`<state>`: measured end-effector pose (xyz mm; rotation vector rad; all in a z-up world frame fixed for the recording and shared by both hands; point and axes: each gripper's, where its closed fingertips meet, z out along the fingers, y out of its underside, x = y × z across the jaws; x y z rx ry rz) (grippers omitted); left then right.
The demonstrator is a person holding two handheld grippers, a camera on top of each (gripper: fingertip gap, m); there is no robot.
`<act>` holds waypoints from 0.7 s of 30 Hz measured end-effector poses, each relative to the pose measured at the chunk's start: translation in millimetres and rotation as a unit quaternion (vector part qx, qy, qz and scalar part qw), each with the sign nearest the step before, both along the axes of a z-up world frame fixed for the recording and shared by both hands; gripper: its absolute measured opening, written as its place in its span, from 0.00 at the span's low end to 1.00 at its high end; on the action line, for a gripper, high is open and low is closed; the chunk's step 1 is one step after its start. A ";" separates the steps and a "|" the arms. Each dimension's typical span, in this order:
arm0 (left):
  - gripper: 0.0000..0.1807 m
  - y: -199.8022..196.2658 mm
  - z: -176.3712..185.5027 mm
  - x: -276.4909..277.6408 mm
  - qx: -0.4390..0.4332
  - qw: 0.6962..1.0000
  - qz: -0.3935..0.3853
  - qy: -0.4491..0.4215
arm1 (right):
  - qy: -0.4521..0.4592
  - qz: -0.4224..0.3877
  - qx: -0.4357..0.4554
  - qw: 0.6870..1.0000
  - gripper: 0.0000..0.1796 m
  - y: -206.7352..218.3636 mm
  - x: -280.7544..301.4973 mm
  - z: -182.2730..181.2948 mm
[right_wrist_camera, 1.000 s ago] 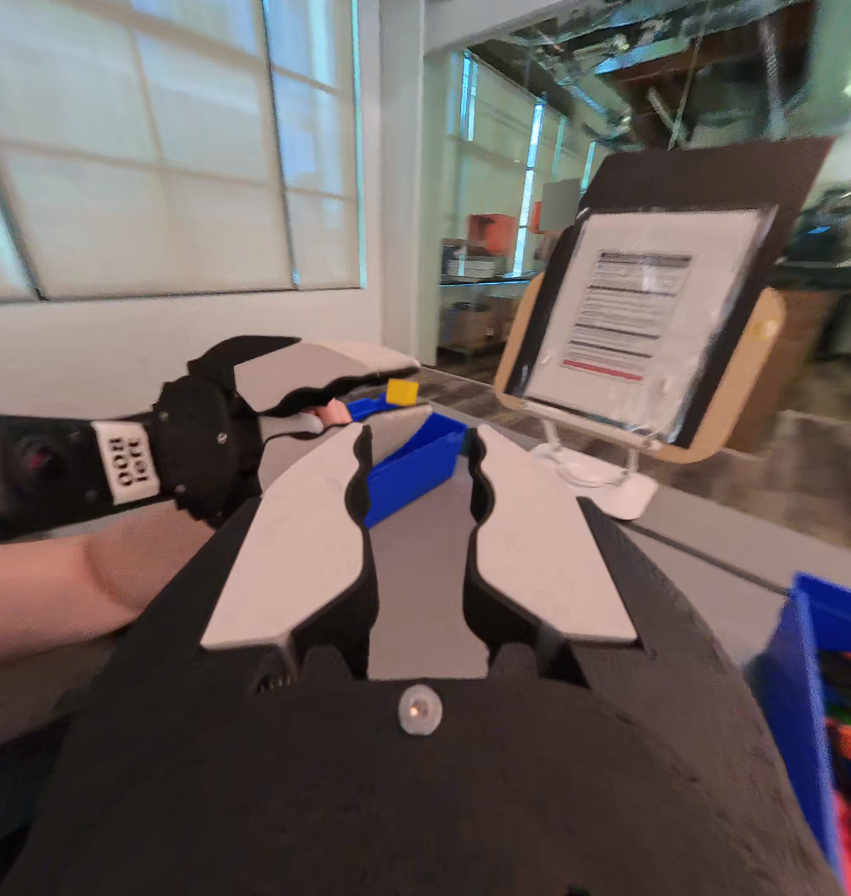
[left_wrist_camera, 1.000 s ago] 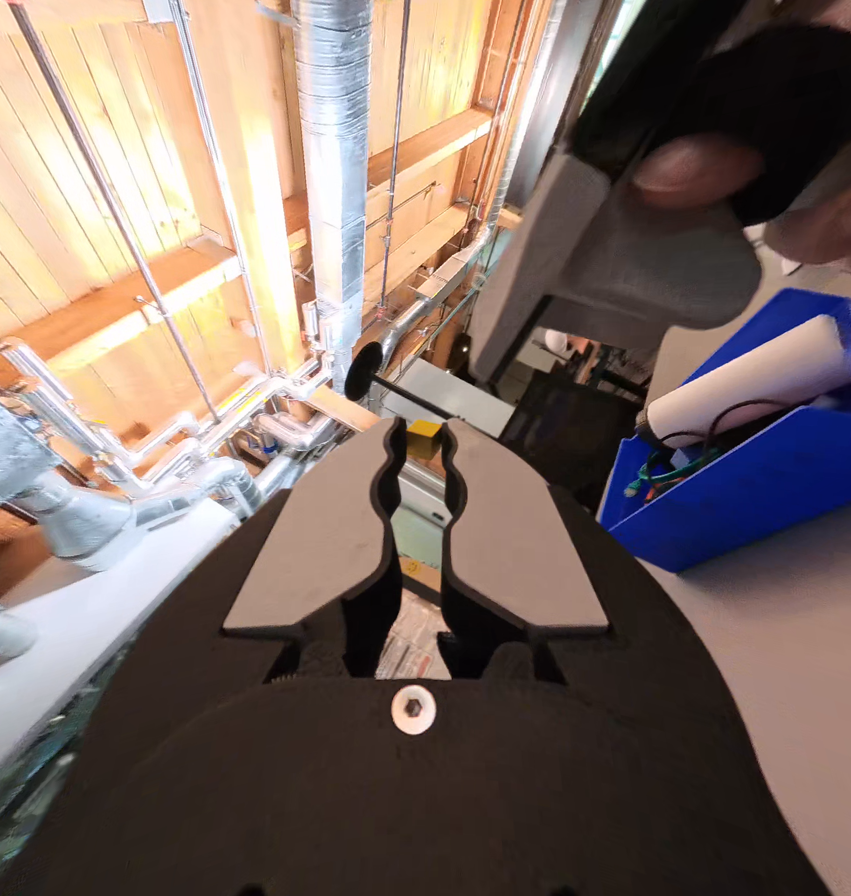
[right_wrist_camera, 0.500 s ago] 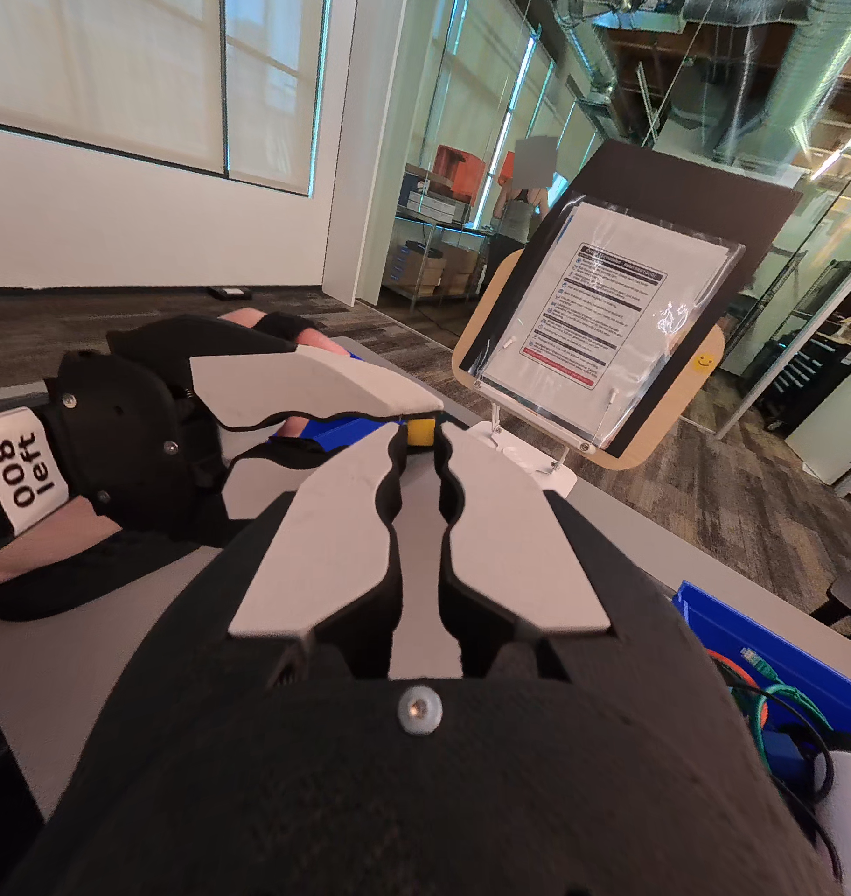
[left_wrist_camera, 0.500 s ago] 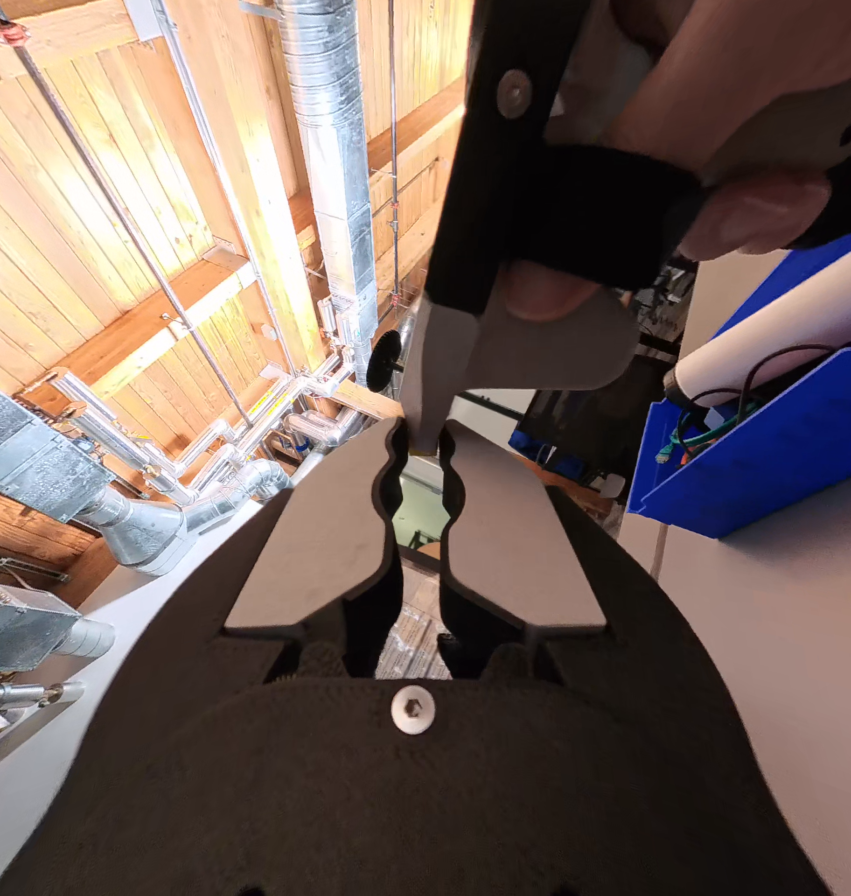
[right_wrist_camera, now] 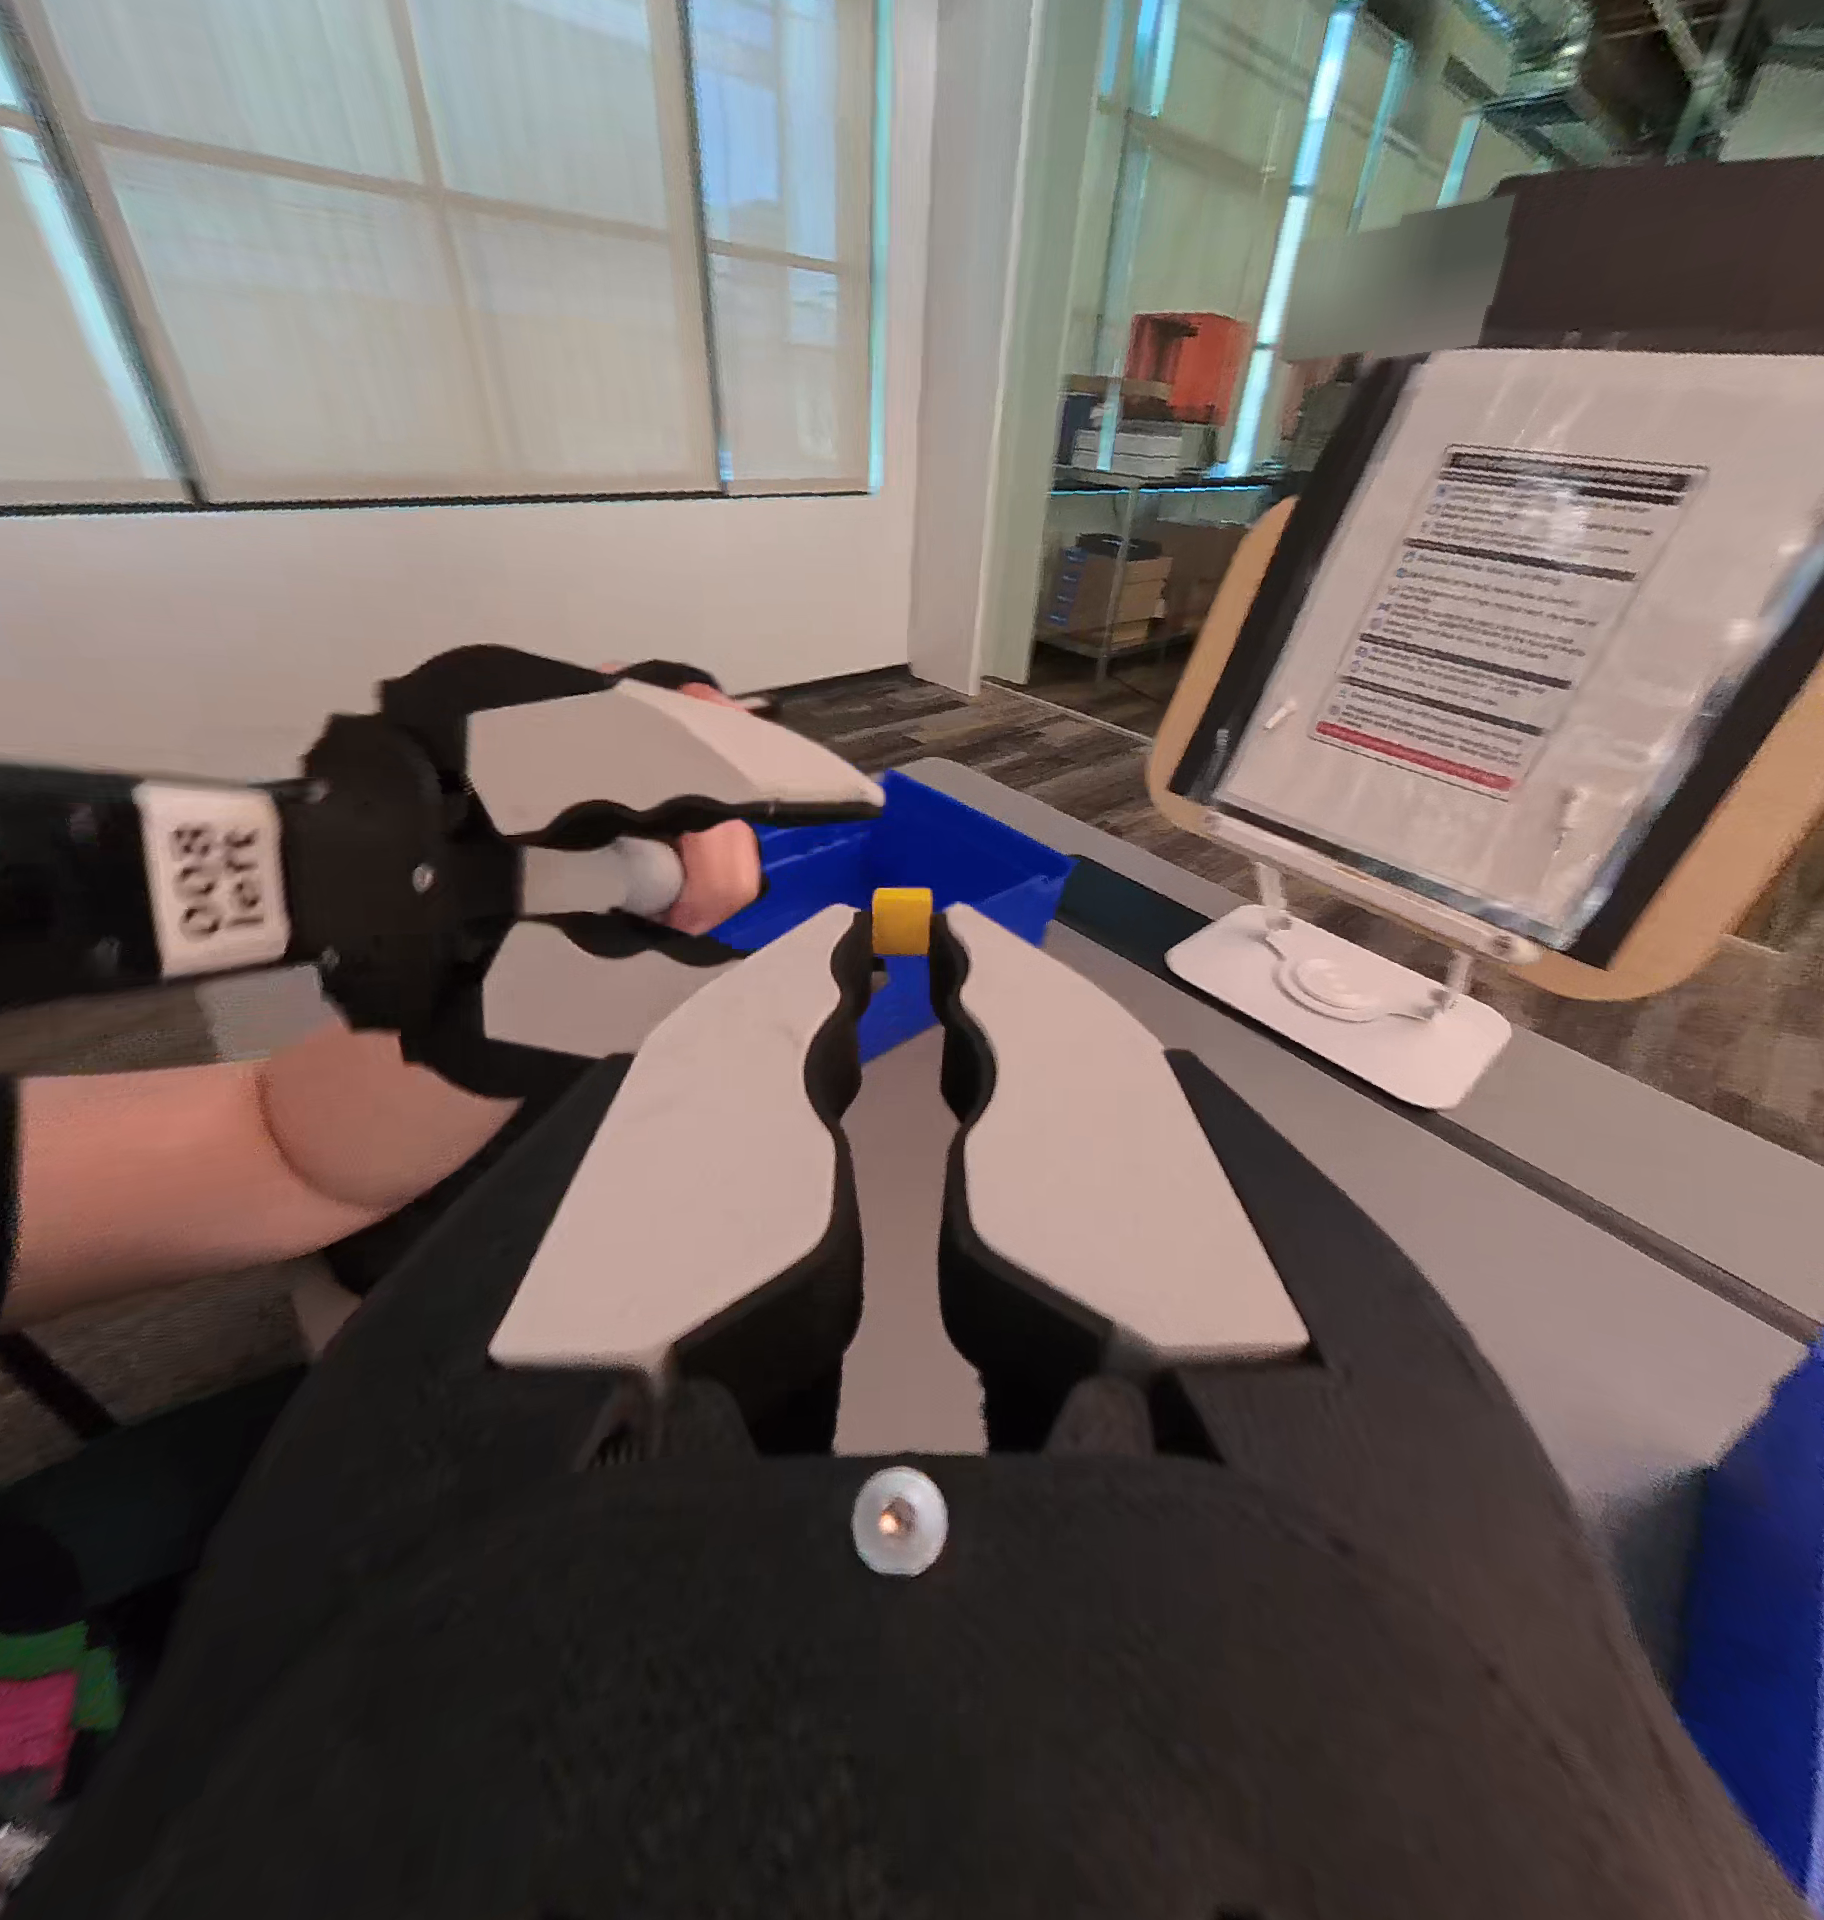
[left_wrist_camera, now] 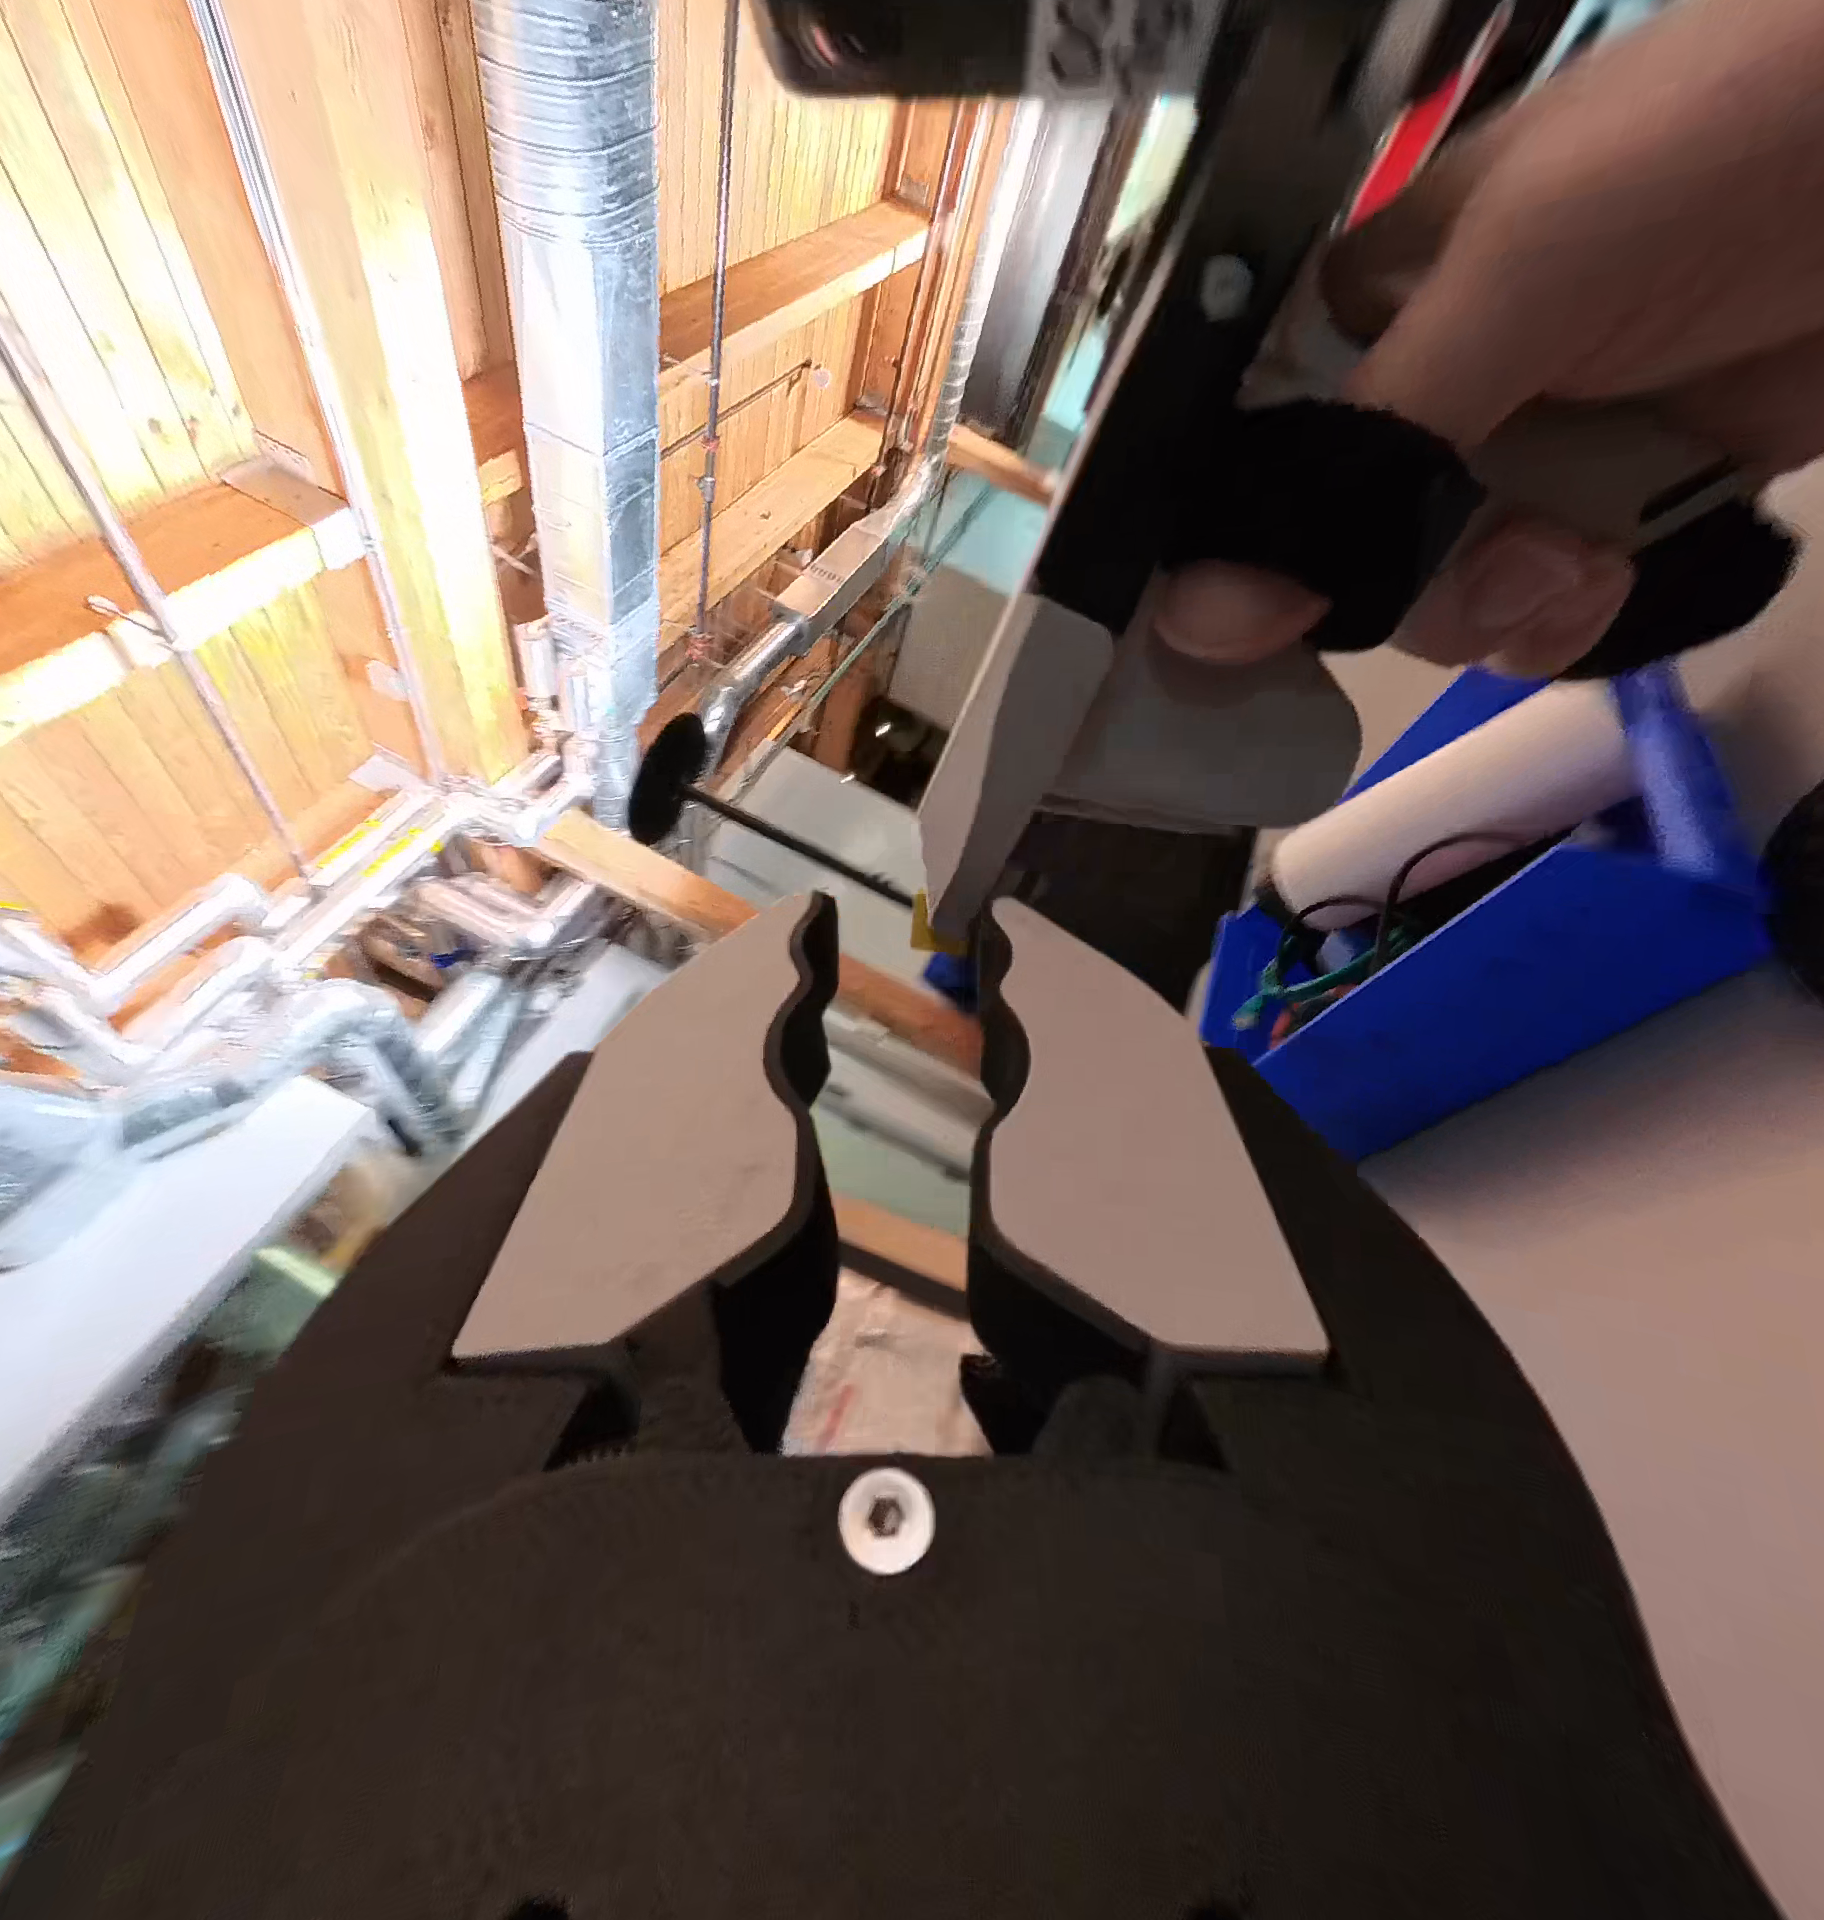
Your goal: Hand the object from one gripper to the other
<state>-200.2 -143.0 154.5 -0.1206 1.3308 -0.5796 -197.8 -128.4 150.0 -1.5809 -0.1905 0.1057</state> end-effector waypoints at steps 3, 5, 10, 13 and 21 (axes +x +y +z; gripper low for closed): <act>0.14 -11.3 -5.5 -13.6 -0.108 0.975 -0.135 0.139 | 0.051 0.111 -0.026 0.992 0.06 -4.9 -9.1 3.9; 0.20 -16.4 -2.0 -33.1 -0.144 0.944 -0.223 0.196 | 0.107 0.218 -0.068 0.968 0.06 -14.2 -22.1 5.5; 0.19 -15.7 -9.9 -61.2 -0.079 0.935 -0.271 0.216 | 0.164 0.383 -0.202 0.886 0.06 -37.3 -56.1 -8.3; 0.18 -30.5 -19.8 -67.4 -0.074 0.918 -0.297 0.251 | 0.149 0.408 -0.240 0.868 0.06 -39.6 -71.2 -18.8; 0.12 -46.1 -32.2 -64.1 -0.047 0.917 -0.303 0.255 | 0.157 0.410 -0.266 0.858 0.06 -41.8 -79.7 -27.1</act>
